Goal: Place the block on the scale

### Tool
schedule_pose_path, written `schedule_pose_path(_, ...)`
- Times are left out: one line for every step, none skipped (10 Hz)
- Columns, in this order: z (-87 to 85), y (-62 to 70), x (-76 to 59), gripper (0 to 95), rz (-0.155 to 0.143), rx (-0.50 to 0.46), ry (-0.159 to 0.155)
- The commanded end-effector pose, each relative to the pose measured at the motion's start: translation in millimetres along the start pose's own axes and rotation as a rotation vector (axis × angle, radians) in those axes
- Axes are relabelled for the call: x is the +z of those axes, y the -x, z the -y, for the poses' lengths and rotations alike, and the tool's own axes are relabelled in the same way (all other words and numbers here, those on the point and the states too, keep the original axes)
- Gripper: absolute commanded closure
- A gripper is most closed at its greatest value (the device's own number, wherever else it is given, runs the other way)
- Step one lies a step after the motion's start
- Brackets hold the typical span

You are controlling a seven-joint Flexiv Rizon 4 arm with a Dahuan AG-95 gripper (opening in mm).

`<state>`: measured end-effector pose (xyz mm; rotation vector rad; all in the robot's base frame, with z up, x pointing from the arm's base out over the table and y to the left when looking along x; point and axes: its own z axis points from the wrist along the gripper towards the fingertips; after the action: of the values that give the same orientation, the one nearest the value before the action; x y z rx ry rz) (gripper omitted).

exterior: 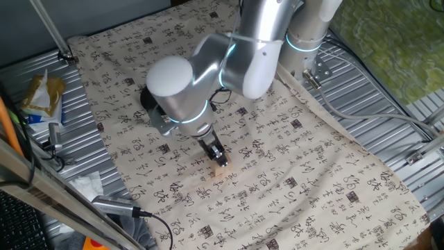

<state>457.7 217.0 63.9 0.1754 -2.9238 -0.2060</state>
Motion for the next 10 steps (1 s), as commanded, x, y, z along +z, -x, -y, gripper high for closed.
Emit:
schedule_pose_path(0.9, -1.1, -0.7, 19.0, -0.004, 0.037, 0.035)
schedule_pose_path(1.0, -1.1, -0.7, 19.0, -0.006, 0.073, 0.036)
schedule_pose_path(1.4, -1.7, -0.6, 38.0, -0.011, 0.139, 0.035)
schedule_pose_path(1.7, -2.2, -0.3, 38.0, -0.012, 0.172, 0.030)
schedule_pose_path(1.7, -2.3, -0.3, 38.0, -0.011, 0.213, 0.027)
schedule_pose_path(1.7, -2.3, -0.2, 38.0, -0.008, 0.223, 0.028)
schedule_pose_path(2.6, -1.4, 1.2, 38.0, -0.002, 0.237, 0.027)
schedule_pose_path(3.8, -0.1, 3.2, 38.0, 0.005, 0.237, 0.028)
schedule_pose_path(5.0, 1.7, 5.2, 38.0, 0.013, 0.233, 0.027)
schedule_pose_path(6.1, 3.5, 6.9, 38.0, 0.016, 0.216, 0.015)
